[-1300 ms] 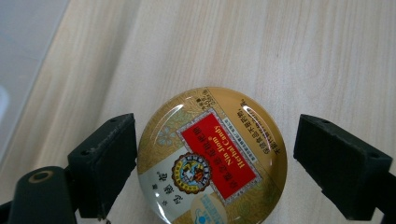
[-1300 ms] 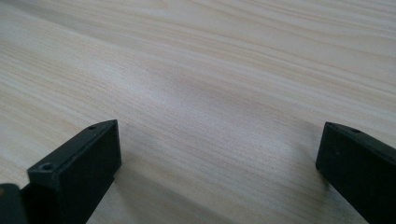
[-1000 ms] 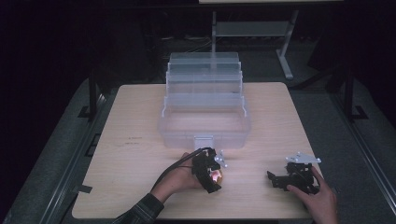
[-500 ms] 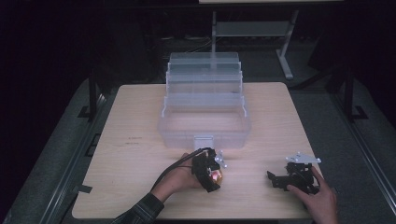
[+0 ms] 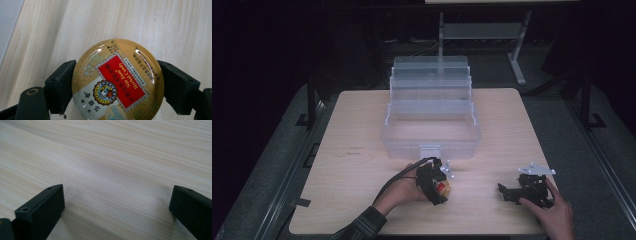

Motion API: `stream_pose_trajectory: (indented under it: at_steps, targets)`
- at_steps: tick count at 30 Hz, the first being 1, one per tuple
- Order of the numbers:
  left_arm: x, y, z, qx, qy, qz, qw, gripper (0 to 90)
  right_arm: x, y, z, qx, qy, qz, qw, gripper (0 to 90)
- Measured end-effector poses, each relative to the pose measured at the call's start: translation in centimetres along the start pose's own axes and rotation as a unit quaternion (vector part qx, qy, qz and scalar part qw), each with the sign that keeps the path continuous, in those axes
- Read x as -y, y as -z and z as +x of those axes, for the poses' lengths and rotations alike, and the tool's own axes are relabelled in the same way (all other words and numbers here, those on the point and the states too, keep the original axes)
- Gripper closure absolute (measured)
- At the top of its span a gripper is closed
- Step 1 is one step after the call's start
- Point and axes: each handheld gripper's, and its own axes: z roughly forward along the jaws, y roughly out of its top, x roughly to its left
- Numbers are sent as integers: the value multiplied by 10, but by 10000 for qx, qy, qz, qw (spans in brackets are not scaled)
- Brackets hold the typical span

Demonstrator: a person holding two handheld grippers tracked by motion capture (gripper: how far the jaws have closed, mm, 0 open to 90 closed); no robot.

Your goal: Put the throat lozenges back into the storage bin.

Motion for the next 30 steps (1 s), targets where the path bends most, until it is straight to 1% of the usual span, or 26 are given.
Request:
stream_pose_trajectory:
  at_steps: [5, 16, 19, 22, 27, 30]
  targets:
    - [0, 3, 0, 12, 3, -14, 10000, 194, 0, 0, 0, 0, 1, 0, 10000, 0]
    - [-2, 18, -3, 6, 2, -135, 9999, 194, 0, 0, 0, 0, 1, -1, 10000, 0]
    - [-2, 21, -4, 26, 27, -132, 9999, 194, 0, 0, 0, 0, 1, 0, 10000, 0]
    - [-2, 23, -5, 16, -5, -133, 9999, 194, 0, 0, 0, 0, 0, 0, 10000, 0]
    - [-2, 29, -5, 27, 36, -173, 9998, 194, 0, 0, 0, 0, 1, 0, 10000, 0]
    - [-2, 33, -5, 38, 15, -175, 9998, 194, 0, 0, 0, 0, 0, 0, 10000, 0]
